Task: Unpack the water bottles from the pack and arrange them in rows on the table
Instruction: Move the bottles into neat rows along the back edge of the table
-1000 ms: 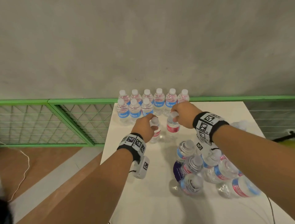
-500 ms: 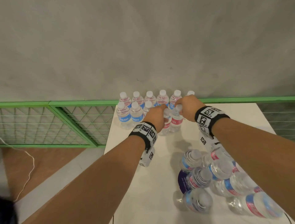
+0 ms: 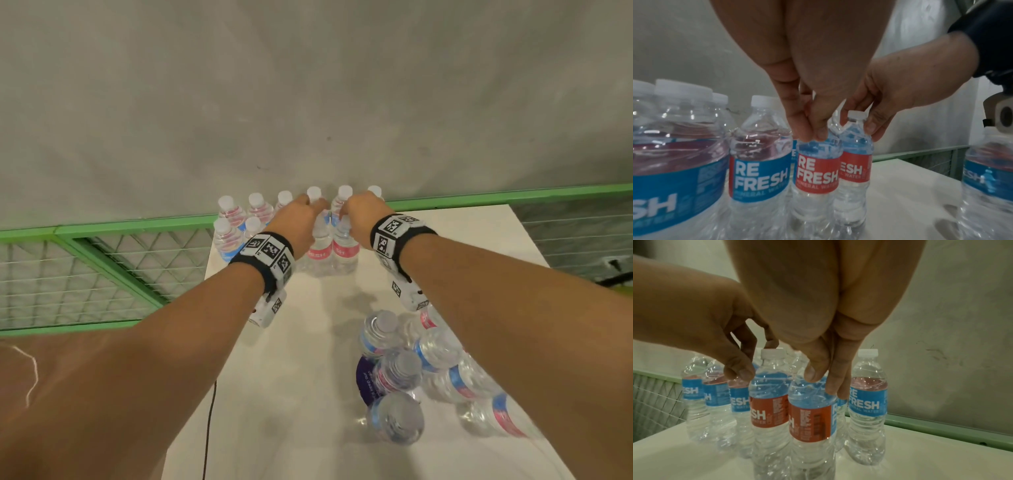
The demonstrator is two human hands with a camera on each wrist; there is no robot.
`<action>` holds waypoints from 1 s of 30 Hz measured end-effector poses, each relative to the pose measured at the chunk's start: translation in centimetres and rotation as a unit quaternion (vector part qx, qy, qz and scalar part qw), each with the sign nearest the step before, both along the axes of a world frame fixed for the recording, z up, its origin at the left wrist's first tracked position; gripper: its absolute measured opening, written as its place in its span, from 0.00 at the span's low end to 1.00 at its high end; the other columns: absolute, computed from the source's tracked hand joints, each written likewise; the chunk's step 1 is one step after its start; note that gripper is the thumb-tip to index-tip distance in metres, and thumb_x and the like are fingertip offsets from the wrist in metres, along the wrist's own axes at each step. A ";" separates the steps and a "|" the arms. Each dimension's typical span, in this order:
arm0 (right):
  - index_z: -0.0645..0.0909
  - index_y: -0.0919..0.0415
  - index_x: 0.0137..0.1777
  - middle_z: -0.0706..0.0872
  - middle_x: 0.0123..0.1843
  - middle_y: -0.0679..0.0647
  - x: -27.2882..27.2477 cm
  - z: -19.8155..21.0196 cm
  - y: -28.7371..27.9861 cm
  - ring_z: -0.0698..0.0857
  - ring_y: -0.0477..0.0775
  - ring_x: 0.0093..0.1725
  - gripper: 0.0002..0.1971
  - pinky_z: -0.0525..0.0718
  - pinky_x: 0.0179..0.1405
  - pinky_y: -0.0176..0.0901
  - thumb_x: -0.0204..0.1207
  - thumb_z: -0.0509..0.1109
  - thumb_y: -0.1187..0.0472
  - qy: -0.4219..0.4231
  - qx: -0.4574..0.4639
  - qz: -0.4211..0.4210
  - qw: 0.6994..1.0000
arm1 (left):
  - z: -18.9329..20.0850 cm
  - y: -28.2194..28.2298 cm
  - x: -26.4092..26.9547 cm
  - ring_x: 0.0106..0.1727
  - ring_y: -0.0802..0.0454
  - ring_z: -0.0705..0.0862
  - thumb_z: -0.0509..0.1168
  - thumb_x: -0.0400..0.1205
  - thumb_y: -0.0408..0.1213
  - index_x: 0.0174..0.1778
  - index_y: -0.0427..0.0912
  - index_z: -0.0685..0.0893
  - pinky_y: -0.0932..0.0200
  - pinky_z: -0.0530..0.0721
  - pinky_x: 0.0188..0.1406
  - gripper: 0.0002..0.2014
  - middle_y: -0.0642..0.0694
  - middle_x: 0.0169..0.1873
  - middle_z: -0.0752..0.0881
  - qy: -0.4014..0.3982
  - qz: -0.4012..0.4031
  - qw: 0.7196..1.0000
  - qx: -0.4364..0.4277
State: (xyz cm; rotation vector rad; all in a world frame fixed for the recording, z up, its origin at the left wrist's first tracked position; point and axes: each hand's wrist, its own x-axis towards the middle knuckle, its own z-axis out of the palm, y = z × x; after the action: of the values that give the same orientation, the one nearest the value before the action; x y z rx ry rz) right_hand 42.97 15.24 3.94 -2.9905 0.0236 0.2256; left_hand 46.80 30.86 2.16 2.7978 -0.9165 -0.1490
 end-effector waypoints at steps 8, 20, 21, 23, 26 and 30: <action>0.83 0.64 0.63 0.78 0.46 0.60 0.3 0.4 0.1 0.84 0.64 0.59 0.14 0.77 0.46 0.44 0.78 0.66 0.65 0.038 0.003 -0.014 0.999 | 0.0 -1.1 -0.5 0.50 0.42 0.83 0.70 0.80 0.50 0.62 0.37 0.79 0.52 0.80 0.47 0.22 0.40 0.50 0.83 0.004 0.083 0.995 -0.056; 0.77 0.66 0.68 0.84 0.60 0.64 0.3 0.4 0.3 0.84 0.64 0.60 0.17 0.78 0.48 0.46 0.80 0.64 0.68 0.012 -0.021 -0.002 1.000 | -0.1 0.1 0.7 0.54 0.44 0.83 0.71 0.78 0.30 0.68 0.49 0.82 0.54 0.82 0.56 0.22 0.44 0.56 0.87 0.029 0.058 0.992 -0.105; 0.77 0.67 0.67 0.84 0.60 0.64 0.3 0.4 0.4 0.84 0.64 0.60 0.16 0.76 0.46 0.45 0.80 0.63 0.69 0.012 -0.023 -0.001 1.000 | 0.1 -0.1 0.7 0.56 0.44 0.83 0.72 0.78 0.34 0.69 0.48 0.80 0.51 0.82 0.58 0.22 0.44 0.58 0.86 0.022 0.058 0.993 -0.103; 0.78 0.67 0.66 0.84 0.59 0.64 0.3 0.5 0.4 0.85 0.64 0.59 0.15 0.74 0.44 0.44 0.80 0.62 0.70 0.011 -0.026 0.001 1.000 | 0.2 -0.5 0.8 0.58 0.42 0.82 0.73 0.77 0.45 0.67 0.45 0.80 0.50 0.82 0.56 0.23 0.44 0.57 0.86 0.008 0.066 0.994 -0.089; 0.80 0.67 0.64 0.84 0.60 0.64 0.3 0.5 0.6 0.84 0.63 0.60 0.14 0.79 0.49 0.45 0.80 0.62 0.71 0.010 -0.043 0.015 0.999 | 0.1 -1.1 0.7 0.53 0.42 0.82 0.71 0.79 0.49 0.60 0.39 0.83 0.55 0.74 0.46 0.19 0.41 0.48 0.84 -0.008 0.071 0.996 -0.048; 0.81 0.67 0.62 0.84 0.60 0.65 0.2 0.3 0.6 0.84 0.64 0.60 0.14 0.81 0.53 0.48 0.79 0.61 0.72 0.003 -0.056 0.025 0.998 | -0.4 -1.0 1.2 0.57 0.40 0.82 0.72 0.79 0.40 0.63 0.40 0.85 0.55 0.76 0.52 0.16 0.38 0.55 0.85 0.004 0.069 0.996 -0.052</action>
State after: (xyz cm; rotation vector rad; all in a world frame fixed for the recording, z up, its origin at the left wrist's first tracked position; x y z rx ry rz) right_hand 43.15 15.86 4.26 -3.1046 -0.0389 0.2467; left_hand 48.03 29.88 1.71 2.7492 -0.7048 -0.0902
